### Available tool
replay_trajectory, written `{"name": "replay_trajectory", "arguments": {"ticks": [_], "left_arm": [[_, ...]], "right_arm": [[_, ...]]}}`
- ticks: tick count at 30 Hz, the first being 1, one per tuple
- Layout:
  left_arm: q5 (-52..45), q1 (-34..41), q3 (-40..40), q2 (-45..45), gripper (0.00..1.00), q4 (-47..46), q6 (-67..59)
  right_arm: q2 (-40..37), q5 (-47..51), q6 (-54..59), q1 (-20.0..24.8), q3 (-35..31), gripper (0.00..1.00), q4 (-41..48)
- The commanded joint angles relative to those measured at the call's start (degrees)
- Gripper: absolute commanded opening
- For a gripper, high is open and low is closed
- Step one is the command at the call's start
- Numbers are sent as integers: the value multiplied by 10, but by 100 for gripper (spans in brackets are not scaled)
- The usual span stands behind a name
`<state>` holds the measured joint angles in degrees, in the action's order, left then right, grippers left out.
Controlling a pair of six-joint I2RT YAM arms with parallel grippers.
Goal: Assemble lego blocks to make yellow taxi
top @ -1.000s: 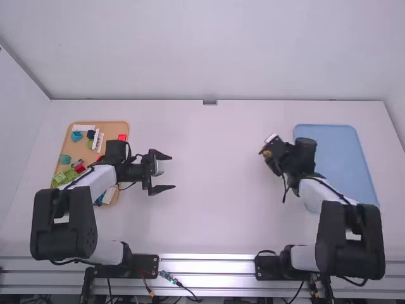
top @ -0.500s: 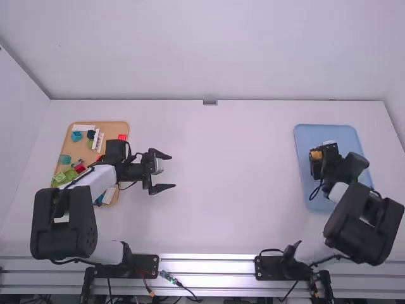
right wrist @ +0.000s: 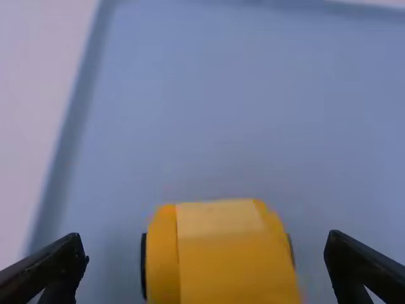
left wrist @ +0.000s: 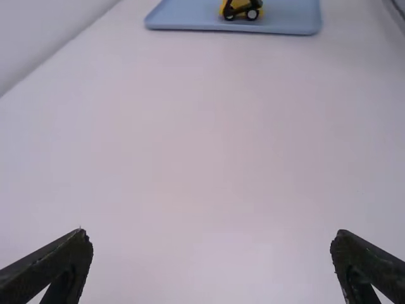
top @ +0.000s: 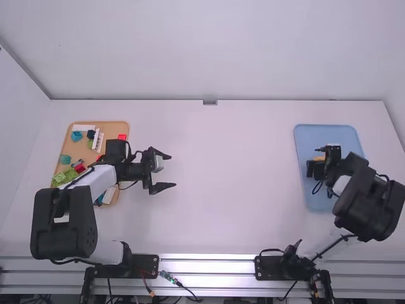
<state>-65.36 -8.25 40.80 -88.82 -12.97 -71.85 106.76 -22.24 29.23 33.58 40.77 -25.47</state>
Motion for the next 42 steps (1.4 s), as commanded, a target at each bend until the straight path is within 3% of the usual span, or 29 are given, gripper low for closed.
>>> {"name": "replay_trajectory", "arguments": {"ticks": [1, 5, 11, 17, 25, 36, 42], "left_arm": [[-10, -3, -4, -4, 99, 7, 38], [69, 0, -2, 1, 99, 103, 285], [259, 33, -2, 36, 99, 180, 503], [493, 68, -2, 109, 99, 173, 732], [664, 99, -2, 217, 99, 81, 848], [654, 83, -74, 291, 86, 130, 777], [654, 83, -132, 349, 76, 130, 719]], "right_arm": [[-39, 12, -10, -7, 8, 99, 22], [-107, 103, -27, -37, 21, 99, 114], [-217, 156, -47, -102, 52, 99, 259], [-298, 197, -92, -177, 72, 99, 370], [-352, 198, -166, -261, 76, 99, 449], [-425, 222, -241, -335, 3, 86, 376], [-482, 222, -292, -336, -54, 76, 318]]}}
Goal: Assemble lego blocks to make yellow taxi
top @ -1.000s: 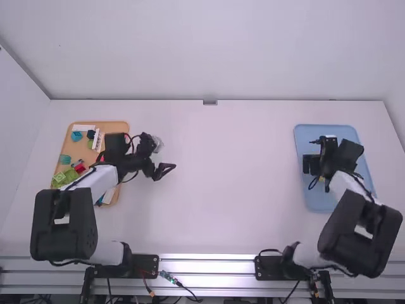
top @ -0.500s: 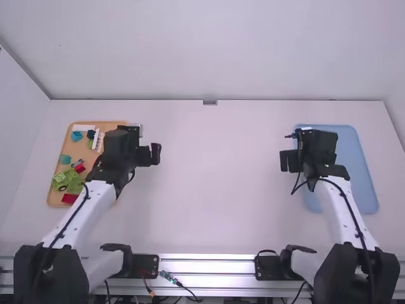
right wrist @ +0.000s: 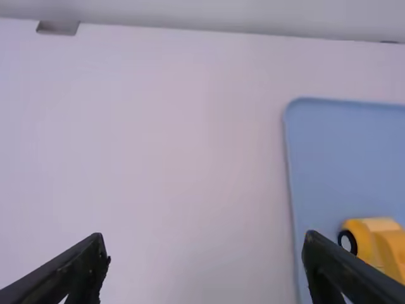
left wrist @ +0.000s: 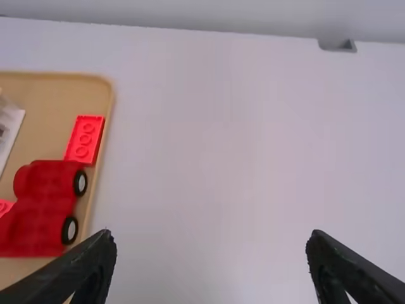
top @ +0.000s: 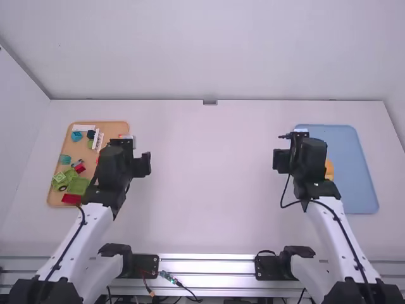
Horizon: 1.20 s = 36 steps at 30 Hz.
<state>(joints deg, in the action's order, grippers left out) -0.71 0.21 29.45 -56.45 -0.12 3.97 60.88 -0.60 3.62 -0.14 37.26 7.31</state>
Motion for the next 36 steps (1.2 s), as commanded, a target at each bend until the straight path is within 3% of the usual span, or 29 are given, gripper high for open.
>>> {"name": "replay_trajectory", "arguments": {"ticks": [1, 6, 21, 28, 36], "left_arm": [[7, -2, -28, 34, 75, 1, -40], [7, -2, -86, 92, 64, 1, -40], [7, -2, -290, 296, 29, 1, -40], [7, -2, -295, 379, 14, 1, -40], [7, -2, -295, 452, 2, 1, -40]], "right_arm": [[-33, 6, -36, 1, -28, 75, -18], [-90, 6, -36, 1, -86, 65, -73], [-295, 6, -36, 1, -290, 29, -73], [-381, 6, -36, 1, -373, 14, -73], [-458, 6, -36, 1, -373, 1, -73]]}}
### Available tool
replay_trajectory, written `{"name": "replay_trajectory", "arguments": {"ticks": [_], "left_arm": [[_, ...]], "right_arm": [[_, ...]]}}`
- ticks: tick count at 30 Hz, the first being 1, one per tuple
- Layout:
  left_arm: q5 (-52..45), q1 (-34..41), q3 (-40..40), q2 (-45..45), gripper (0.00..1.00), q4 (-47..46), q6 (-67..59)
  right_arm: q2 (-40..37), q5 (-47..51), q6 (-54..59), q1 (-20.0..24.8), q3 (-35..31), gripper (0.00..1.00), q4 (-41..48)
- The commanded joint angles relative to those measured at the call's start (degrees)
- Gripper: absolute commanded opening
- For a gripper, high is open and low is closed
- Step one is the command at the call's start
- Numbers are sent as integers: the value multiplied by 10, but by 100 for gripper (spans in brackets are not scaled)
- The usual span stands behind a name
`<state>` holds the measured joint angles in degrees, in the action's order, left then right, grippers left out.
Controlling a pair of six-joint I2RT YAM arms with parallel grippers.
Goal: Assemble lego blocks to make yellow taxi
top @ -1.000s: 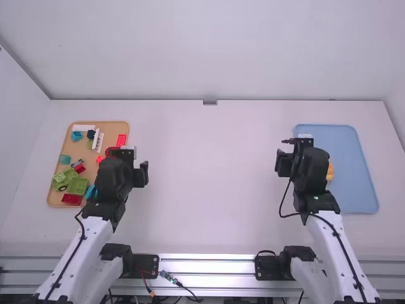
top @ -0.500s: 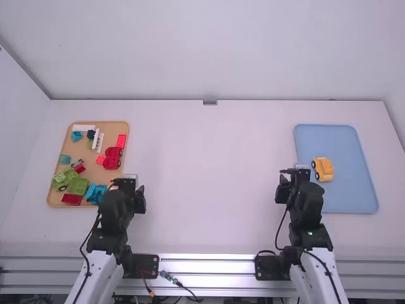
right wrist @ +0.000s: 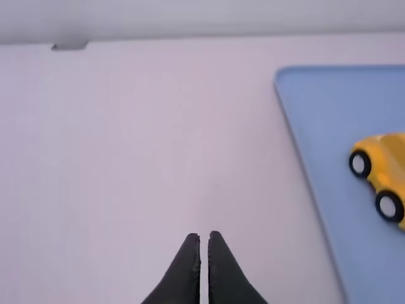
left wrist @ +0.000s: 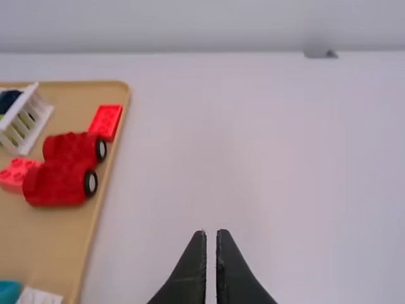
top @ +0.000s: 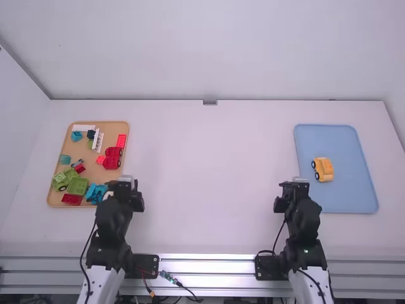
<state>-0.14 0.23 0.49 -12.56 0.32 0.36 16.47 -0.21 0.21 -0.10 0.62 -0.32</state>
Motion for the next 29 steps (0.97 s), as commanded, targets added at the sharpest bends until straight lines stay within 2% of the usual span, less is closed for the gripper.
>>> {"name": "replay_trajectory", "arguments": {"ticks": [1, 17, 22, 29], "left_arm": [[1, -2, -5, 22, 0, -3, -4], [1, -2, -5, 126, 0, -3, -4], [1, -2, -5, 126, 0, -3, -4], [1, -2, -5, 126, 0, -3, -4]], "right_arm": [[-23, 2, -2, 1, -6, 0, 3], [-137, 2, -2, 1, -6, 0, 3], [-165, 2, -2, 1, -6, 0, 3], [-165, 2, -2, 1, -6, 0, 3]]}}
